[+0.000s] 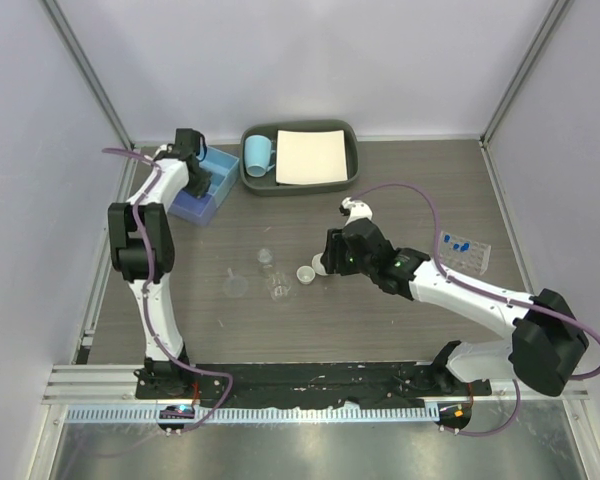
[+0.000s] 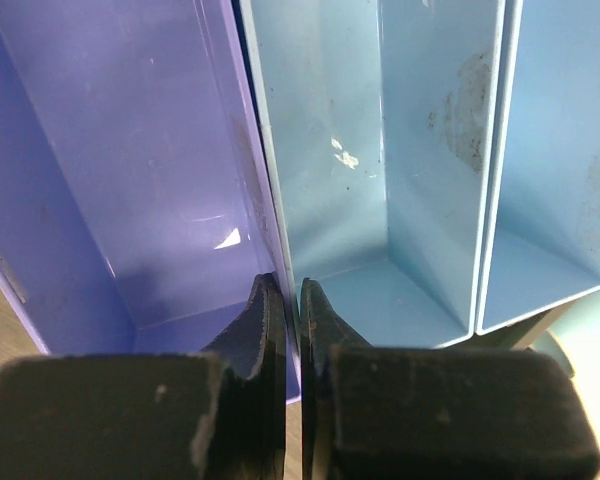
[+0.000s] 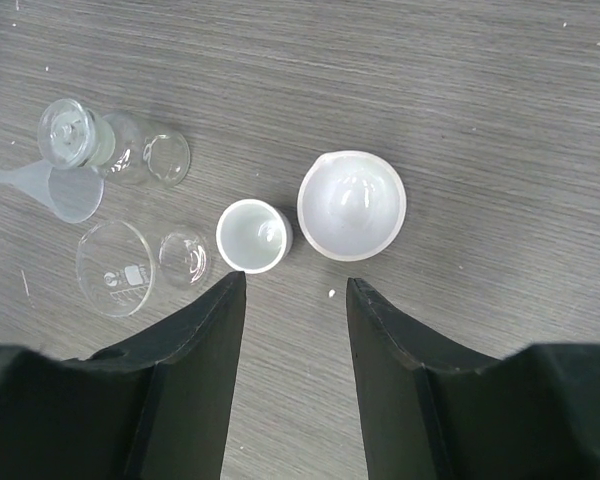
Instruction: Organize the chemistry lab equipment
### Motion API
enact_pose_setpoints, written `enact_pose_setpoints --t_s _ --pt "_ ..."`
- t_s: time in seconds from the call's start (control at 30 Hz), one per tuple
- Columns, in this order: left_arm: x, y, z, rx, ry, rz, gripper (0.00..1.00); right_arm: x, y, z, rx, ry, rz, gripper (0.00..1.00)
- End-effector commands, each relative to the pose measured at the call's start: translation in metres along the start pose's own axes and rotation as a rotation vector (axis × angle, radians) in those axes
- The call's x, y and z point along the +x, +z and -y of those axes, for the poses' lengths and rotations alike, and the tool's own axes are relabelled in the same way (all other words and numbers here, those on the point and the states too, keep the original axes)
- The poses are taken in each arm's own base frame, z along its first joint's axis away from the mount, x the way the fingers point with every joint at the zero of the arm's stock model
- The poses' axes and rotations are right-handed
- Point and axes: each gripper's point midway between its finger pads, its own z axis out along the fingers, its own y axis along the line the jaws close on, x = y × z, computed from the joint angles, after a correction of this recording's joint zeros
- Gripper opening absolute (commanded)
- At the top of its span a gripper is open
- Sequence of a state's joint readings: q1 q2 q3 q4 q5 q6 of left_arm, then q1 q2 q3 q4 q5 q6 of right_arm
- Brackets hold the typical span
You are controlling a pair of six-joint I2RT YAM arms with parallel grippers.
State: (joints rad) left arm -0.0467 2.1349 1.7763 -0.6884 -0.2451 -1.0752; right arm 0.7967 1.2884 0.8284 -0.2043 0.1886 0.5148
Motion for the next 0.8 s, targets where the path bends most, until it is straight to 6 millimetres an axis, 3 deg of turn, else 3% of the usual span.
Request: enact_pose_setpoints --t_s 0.0,0.27,0.3,0.47,0.57,0.77 --pt "0.036 -0.023 -0.019 -0.002 0.132 -0.086 0.0 -0.011 -0.013 -0.012 -0.032 0.031 0.047 0.5" --pt "0.063 -0.042 -0.069 -0.045 0.195 -0.141 0.0 -0.005 -0.023 -0.014 -0.039 0.057 0.027 0.5" --pt "0.069 -0.041 -0.085 -0.076 0.203 -0.152 0.0 -0.004 -0.023 -0.015 -0.038 0.063 0.024 0.5" --pt "0.079 -0.063 -0.108 -0.05 0.218 -0.15 0.0 -0.001 -0.034 -0.014 -0.03 0.064 0.027 0.5" --pt "0.092 -0.07 -0.119 -0.033 0.25 -0.176 0.0 -0.001 -0.042 -0.014 -0.029 0.057 0.03 0.5" --pt "0.125 -0.08 -0.121 0.008 0.361 -0.243 0.0 0.003 -0.055 -0.014 -0.054 0.043 0.023 0.5"
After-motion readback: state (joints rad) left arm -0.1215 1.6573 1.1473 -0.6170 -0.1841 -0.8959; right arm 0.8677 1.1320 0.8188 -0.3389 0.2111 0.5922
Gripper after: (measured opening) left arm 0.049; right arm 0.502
